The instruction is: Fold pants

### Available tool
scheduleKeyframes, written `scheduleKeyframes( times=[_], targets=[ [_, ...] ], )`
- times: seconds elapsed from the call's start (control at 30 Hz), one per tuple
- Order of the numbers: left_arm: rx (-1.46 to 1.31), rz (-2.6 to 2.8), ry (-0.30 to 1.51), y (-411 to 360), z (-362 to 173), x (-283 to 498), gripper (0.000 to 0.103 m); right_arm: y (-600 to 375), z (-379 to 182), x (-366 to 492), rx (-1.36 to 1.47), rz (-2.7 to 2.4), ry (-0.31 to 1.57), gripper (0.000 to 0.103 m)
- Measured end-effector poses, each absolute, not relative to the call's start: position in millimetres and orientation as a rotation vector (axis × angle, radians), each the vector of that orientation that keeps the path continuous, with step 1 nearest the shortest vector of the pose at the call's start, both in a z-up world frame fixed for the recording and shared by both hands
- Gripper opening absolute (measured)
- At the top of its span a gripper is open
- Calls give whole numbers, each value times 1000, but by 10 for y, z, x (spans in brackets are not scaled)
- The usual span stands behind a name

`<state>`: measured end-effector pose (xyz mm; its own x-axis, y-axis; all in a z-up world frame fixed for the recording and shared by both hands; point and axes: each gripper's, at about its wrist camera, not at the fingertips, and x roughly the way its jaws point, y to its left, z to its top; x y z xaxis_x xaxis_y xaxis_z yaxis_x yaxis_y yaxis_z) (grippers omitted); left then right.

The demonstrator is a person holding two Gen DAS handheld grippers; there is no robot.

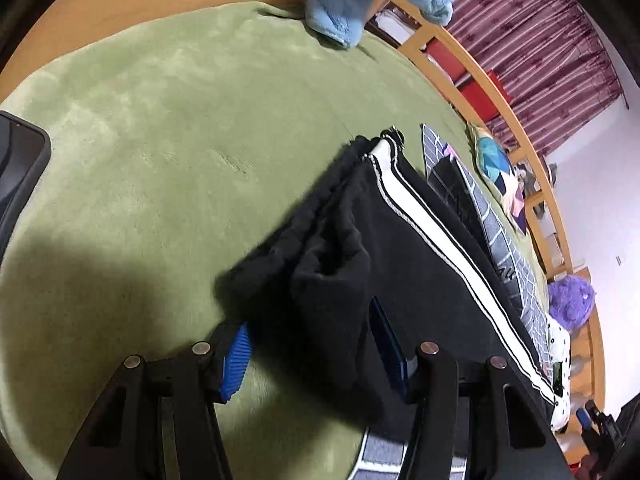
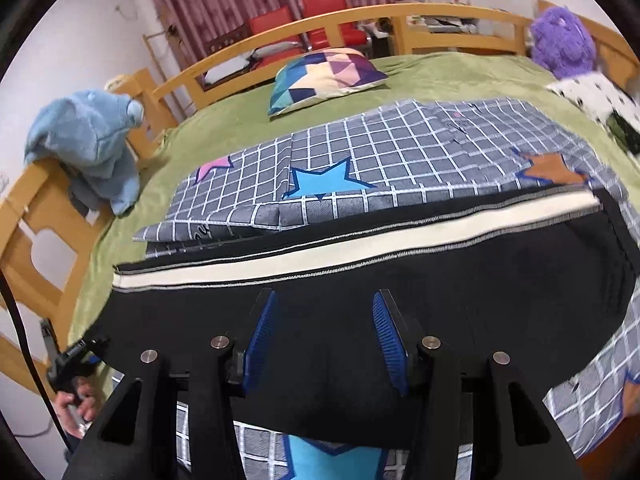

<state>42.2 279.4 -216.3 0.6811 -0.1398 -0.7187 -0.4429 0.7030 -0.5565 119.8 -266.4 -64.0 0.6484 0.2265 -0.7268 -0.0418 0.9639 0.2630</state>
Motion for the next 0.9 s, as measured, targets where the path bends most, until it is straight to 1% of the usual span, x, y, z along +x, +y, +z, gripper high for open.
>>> scheduleKeyframes(
  times=[0.03,0.07,0.1,0.13,0.17,0.2,0.27,0.37,0.47,0.57,0.7,0.8,0.9],
  targets=[
    [-774,199,823,2772,-2152,436,52,-2684,-661,1199,255,160,855,50],
    [-741,220,829,2745,-2132,460,47,-2708,-692,1190,278,162,858,50],
    [-721,241,835,2736,-2116,463,33,-2733,-721,1178,300,160,858,49],
    [-717,248,837,2733,-2091,488,27,-2743,-737,1157,312,161,850,47],
    [-724,239,837,2759,-2067,495,20,-2757,-754,1130,315,163,834,42],
    [-720,233,835,2754,-1997,520,17,-2784,-787,1089,303,157,814,40],
    [-674,224,814,2692,-1811,540,14,-2840,-844,1033,296,160,799,40],
    [-582,220,769,2473,-1392,572,13,-3030,-1025,940,329,154,806,39],
    [-468,188,733,2100,-918,641,12,-3194,-1106,947,366,148,811,38],
    [-309,140,701,1503,-408,738,12,-3346,-1167,997,370,112,789,38],
    [-140,56,711,699,50,865,12,-3446,-1235,1050,337,86,781,38],
    [-12,-2,736,52,241,928,12,-3502,-1228,1046,304,82,768,38],
    [59,-51,732,-501,254,942,12,-3636,-1245,1029,312,107,768,38]
  ],
)
